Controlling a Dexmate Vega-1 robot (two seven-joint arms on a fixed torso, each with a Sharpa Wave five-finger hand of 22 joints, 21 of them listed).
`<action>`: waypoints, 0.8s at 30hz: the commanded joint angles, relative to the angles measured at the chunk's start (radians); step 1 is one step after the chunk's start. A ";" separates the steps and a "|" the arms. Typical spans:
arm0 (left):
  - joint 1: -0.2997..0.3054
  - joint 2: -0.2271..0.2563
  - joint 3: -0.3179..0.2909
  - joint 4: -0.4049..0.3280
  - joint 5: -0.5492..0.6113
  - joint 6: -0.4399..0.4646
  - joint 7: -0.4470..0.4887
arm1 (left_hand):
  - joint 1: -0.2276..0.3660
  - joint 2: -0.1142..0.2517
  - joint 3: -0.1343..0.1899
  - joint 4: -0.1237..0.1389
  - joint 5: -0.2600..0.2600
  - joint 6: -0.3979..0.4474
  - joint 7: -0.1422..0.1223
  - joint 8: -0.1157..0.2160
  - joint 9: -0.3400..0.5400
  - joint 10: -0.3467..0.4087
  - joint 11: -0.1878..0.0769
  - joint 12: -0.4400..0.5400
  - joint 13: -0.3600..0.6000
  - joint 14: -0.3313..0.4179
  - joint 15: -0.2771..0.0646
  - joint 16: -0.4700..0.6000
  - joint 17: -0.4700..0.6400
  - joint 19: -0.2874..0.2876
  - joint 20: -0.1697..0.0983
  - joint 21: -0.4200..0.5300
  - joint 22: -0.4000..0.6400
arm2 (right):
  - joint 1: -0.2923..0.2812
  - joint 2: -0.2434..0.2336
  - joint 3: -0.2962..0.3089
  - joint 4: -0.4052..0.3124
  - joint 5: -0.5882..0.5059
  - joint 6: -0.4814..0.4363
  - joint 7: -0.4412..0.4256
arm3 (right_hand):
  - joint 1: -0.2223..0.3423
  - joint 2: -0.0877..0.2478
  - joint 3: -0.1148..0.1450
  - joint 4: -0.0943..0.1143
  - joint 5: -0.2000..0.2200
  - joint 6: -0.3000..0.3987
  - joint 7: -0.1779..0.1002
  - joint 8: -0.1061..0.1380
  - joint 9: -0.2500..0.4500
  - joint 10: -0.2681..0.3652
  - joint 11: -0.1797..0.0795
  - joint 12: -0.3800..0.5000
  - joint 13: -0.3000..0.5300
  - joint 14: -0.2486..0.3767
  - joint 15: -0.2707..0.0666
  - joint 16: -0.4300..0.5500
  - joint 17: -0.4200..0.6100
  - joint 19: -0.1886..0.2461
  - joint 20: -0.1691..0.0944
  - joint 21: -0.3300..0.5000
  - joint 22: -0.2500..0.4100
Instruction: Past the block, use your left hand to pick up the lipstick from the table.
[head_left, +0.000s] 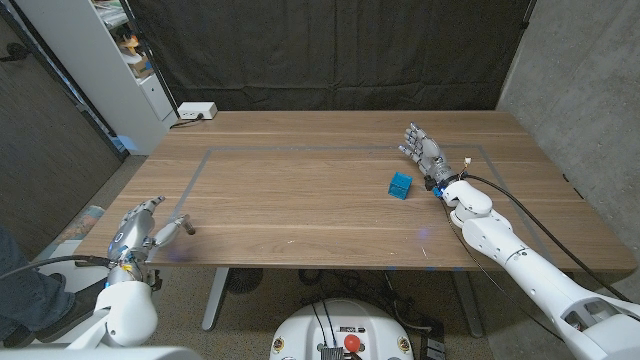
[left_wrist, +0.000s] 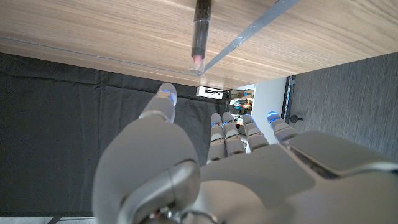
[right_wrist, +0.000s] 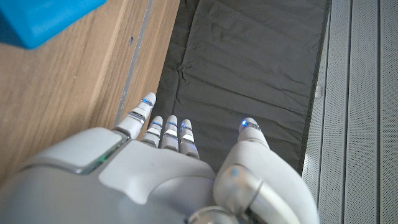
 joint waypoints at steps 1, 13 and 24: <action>-0.007 0.027 0.025 0.013 -0.038 0.015 0.017 | 0.013 0.002 0.000 0.006 -0.002 0.011 -0.001 0.001 0.002 0.012 0.000 0.003 0.005 0.006 0.003 0.005 0.003 0.006 0.006 0.007 0.005 | -0.004 0.002 0.004 0.005 0.003 0.006 -0.002 | 0.011 0.003 0.002 -0.008 0.008 0.005 -0.007 -0.002 0.001 0.003 -0.002 0.001 0.003 0.000 0.004 0.001 0.001 0.002 -0.001 0.003 0.004; -0.004 0.038 0.035 0.021 -0.063 0.021 0.053 | 0.015 0.002 -0.003 0.010 -0.004 0.020 0.000 0.001 0.002 0.019 -0.001 0.004 0.006 0.007 0.002 0.003 0.003 0.005 0.006 0.006 0.005 | 0.006 0.009 -0.001 0.019 0.003 0.006 0.006 | 0.011 0.004 0.002 -0.008 0.008 0.005 -0.007 -0.002 0.001 0.002 -0.002 0.001 0.003 -0.001 0.004 0.001 0.001 0.001 0.000 0.003 0.004; -0.020 0.054 0.054 0.032 -0.079 0.039 0.067 | 0.018 0.001 -0.006 0.014 -0.004 0.040 -0.004 0.004 0.003 0.033 -0.004 0.008 0.006 0.018 -0.003 0.006 0.003 0.010 0.003 0.008 0.005 | 0.008 0.012 -0.004 0.025 0.002 0.004 0.006 | 0.011 0.003 0.001 -0.009 0.008 0.005 -0.007 -0.002 0.001 0.002 -0.002 0.001 0.003 0.000 0.005 0.001 0.001 0.001 0.000 0.003 0.004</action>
